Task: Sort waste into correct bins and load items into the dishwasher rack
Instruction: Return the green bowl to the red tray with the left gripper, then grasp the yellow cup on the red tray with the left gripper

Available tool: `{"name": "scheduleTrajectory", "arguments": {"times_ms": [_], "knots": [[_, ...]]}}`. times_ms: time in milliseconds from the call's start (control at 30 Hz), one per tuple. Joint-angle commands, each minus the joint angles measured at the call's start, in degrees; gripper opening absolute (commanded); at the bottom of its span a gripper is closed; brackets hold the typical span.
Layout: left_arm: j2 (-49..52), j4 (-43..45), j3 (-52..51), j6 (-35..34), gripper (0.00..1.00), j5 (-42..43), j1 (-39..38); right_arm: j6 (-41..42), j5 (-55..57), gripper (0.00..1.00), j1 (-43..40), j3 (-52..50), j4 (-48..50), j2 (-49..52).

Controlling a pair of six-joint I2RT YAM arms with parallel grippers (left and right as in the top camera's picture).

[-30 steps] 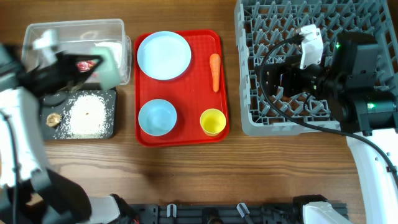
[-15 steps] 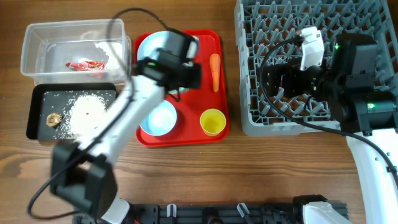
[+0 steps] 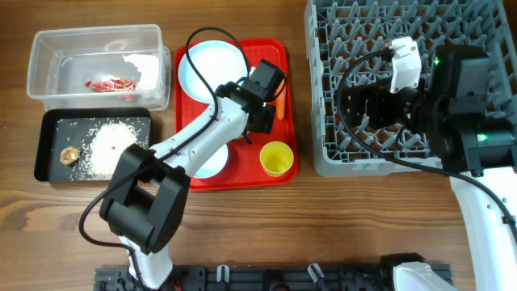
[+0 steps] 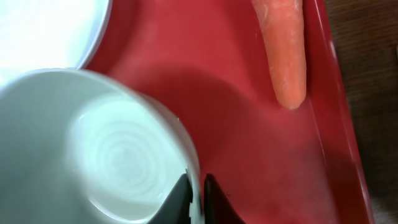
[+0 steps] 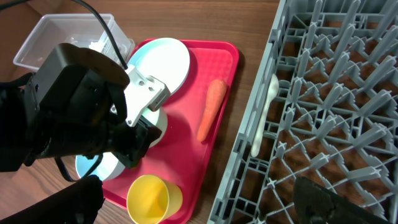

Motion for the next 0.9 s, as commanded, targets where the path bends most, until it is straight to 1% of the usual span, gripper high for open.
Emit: {"name": "scheduleTrajectory", "arguments": {"times_ms": [0,100,200,267,433,533,667,767,867], "knots": [[0.2,0.0,0.5,-0.7,0.27,-1.4,-0.1,0.2,1.0,1.00,-0.2,0.9,0.0,0.3],[-0.3,0.0,1.0,-0.9,0.38,-1.9,-0.1,0.2,1.0,1.00,-0.2,0.9,0.2,0.3],[-2.4,-2.0,3.4,-4.1,0.42,-1.9,0.8,0.3,1.0,1.00,-0.2,0.9,0.9,0.3],[-4.0,-3.6,4.9,-5.6,0.42,-1.3,1.7,0.3,1.0,1.00,-0.2,0.9,1.5,0.3],[-10.0,-6.7,5.9,-5.9,0.43,6.0,3.2,0.4,1.4,1.00,-0.2,0.9,4.4,-0.5],[-12.6,-11.0,5.9,-10.3,0.43,7.1,2.9,0.8,3.6,1.00,-0.4,1.0,5.6,-1.7],[-13.1,-19.7,5.9,-17.4,0.43,7.3,1.4,2.5,6.6,1.00,-1.7,1.0,5.7,-3.1],[-12.9,-22.0,5.5,-19.8,0.43,7.8,-0.1,3.8,6.6,1.00,-2.9,1.0,5.2,-3.1],[-12.8,-22.2,5.3,-20.4,0.44,7.7,-2.2,3.9,6.6,1.00,-3.0,1.0,4.2,-3.0]]}}
